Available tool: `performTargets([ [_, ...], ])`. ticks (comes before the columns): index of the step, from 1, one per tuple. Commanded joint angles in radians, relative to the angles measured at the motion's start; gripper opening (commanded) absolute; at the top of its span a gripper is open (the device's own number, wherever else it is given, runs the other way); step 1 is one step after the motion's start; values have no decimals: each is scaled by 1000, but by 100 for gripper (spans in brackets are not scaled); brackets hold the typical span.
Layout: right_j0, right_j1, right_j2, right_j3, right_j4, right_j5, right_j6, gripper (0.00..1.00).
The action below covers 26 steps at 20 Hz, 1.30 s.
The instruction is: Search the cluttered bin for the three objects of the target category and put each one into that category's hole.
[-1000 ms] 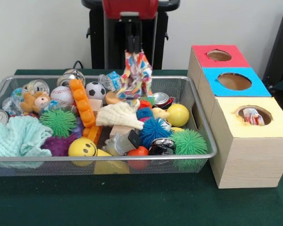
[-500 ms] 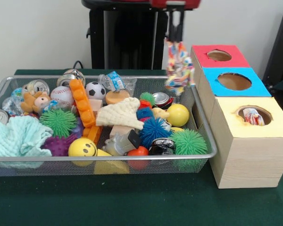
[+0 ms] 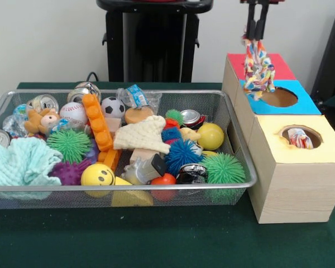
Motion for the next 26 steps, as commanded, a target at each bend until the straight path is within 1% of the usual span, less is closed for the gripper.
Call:
performTargets([
  [1, 21, 55, -108, -60, 63, 41, 305, 0],
  [3, 21, 63, -118, -78, 52, 117, 287, 0],
  [4, 39, 74, -134, -102, 40, 165, 291, 0],
  [6, 45, 101, -152, -130, 26, 194, 284, 0],
  [9, 15, 124, -124, -159, 44, 209, 248, 0],
  [14, -25, 131, -67, -212, 84, 270, 208, 0],
  [16, -27, 132, -56, -230, 89, 298, 203, 0],
  [19, -5, 135, -51, -240, 92, 315, 218, 0],
  [23, 35, 157, -65, -293, 64, 356, 226, 0],
  [24, 36, 159, -51, -303, 47, 383, 188, 0],
  [25, 43, 159, -50, -302, 41, 378, 182, 0],
  [26, 47, 162, -38, -314, 23, 396, 146, 0],
])
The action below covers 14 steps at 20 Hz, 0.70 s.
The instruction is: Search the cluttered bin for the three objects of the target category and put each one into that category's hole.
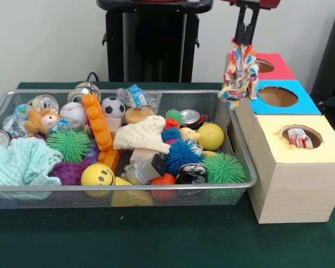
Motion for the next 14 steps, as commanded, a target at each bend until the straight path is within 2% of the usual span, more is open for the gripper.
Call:
performTargets([
  [1, 33, 49, 56, -97, -29, 156, 88, 0],
  [4, 45, 56, 67, -92, -22, 154, 82, 0],
  [9, 42, 70, 96, -77, 10, 92, 74, 0],
  [14, 60, 72, 89, -48, 27, 59, 119, 0],
])
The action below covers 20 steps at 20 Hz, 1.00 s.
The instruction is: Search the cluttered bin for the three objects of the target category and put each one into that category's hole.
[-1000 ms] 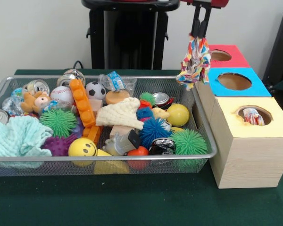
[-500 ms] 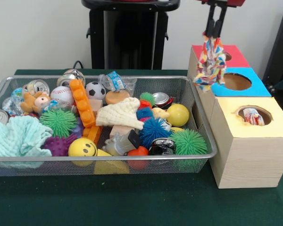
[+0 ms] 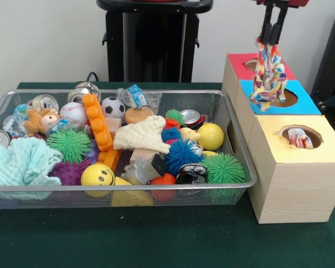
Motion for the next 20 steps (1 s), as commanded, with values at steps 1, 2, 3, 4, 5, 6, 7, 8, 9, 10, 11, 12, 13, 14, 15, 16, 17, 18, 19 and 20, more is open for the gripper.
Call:
performTargets([
  [1, 6, 58, 82, 19, 30, 15, 122, 0],
  [2, 4, 62, 88, 22, 38, 13, 124, 0],
  [3, 1, 62, 94, 23, 41, 15, 116, 0],
  [4, -2, 64, 100, 16, 37, 25, 97, 0],
  [5, -4, 67, 105, 10, 37, 36, 86, 0],
  [6, -2, 71, 108, 3, 27, 47, 70, 0],
  [7, 0, 78, 111, -4, 24, 47, 68, 0],
  [8, -4, 82, 119, -11, 23, 45, 57, 0],
  [9, -8, 86, 126, -13, 26, 46, 53, 0],
  [10, -16, 99, 140, -27, 33, 47, 45, 0],
  [11, -19, 102, 145, -32, 35, 43, 44, 0],
  [12, -21, 106, 150, -44, 36, 45, 43, 0],
  [13, -27, 111, 160, -47, 44, 40, 43, 0],
  [14, -33, 115, 170, -51, 52, 36, 42, 0],
  [15, -37, 119, 177, -50, 60, 31, 47, 0],
  [16, -38, 121, 184, -48, 65, 36, 48, 0],
  [17, -36, 121, 183, -49, 66, 32, 55, 0],
  [18, -32, 114, 179, -43, 63, 24, 62, 0],
  [19, -28, 112, 176, -45, 62, 25, 68, 0],
  [20, -23, 102, 172, -32, 64, 20, 79, 0],
])
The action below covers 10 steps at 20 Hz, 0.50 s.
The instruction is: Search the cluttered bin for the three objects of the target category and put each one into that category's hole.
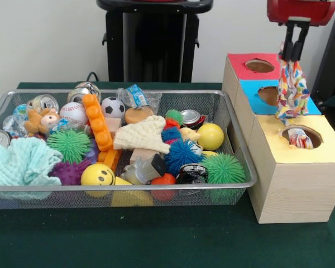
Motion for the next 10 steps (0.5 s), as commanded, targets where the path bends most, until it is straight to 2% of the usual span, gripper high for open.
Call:
performTargets([
  [1, -22, 26, 95, -1, 39, 16, 83, 0],
  [5, -8, 6, 88, 11, 48, 13, 114, 0],
  [10, 1, 23, 75, -42, 43, 30, 124, 0],
])
